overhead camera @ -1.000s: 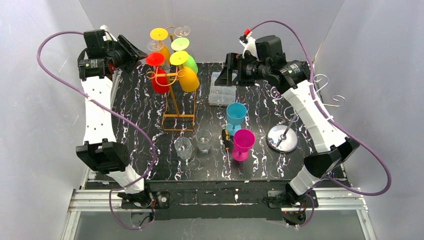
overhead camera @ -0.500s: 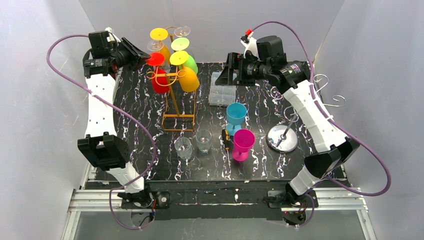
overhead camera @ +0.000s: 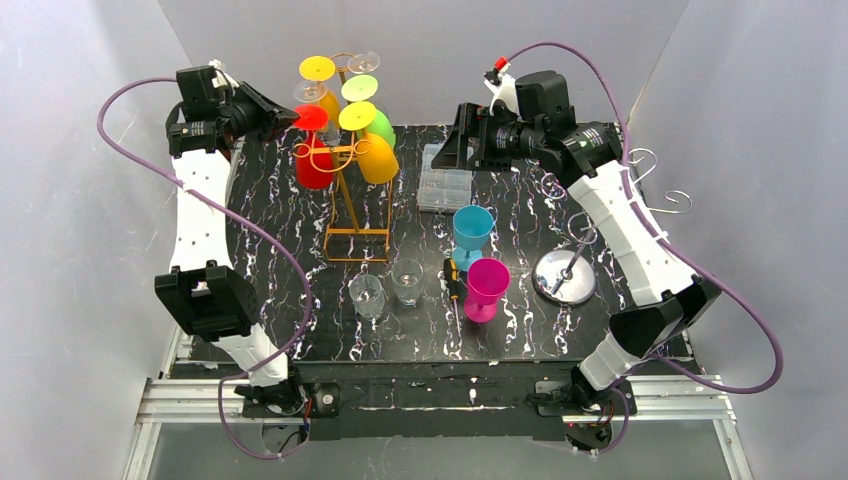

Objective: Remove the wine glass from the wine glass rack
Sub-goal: Pick up the wine glass from the wine rack.

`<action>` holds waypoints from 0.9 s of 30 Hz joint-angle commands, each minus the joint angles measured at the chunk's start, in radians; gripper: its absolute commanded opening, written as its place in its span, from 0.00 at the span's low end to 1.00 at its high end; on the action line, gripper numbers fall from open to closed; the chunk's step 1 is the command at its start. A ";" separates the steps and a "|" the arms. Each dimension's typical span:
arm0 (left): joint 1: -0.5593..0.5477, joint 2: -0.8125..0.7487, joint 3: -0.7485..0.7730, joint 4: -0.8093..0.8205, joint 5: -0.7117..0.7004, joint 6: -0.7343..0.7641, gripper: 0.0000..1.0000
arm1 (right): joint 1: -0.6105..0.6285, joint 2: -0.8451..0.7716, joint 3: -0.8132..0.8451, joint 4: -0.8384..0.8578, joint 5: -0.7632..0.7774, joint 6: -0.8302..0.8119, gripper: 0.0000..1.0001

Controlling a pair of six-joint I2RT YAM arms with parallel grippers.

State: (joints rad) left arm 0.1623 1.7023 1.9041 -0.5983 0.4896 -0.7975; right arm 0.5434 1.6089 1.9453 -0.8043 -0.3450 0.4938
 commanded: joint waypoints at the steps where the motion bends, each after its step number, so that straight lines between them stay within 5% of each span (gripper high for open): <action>1: 0.015 -0.045 -0.025 0.033 0.025 -0.017 0.10 | -0.005 -0.050 -0.008 0.045 -0.019 0.005 0.99; 9: 0.029 -0.069 -0.041 0.069 0.059 -0.052 0.00 | -0.007 -0.060 -0.014 0.045 -0.016 0.010 0.98; 27: 0.068 -0.119 -0.049 0.124 0.094 -0.098 0.00 | -0.008 -0.076 -0.017 0.037 -0.005 0.009 0.98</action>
State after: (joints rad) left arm 0.2150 1.6455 1.8534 -0.4961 0.5663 -0.8955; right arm 0.5423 1.5761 1.9324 -0.7971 -0.3470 0.4988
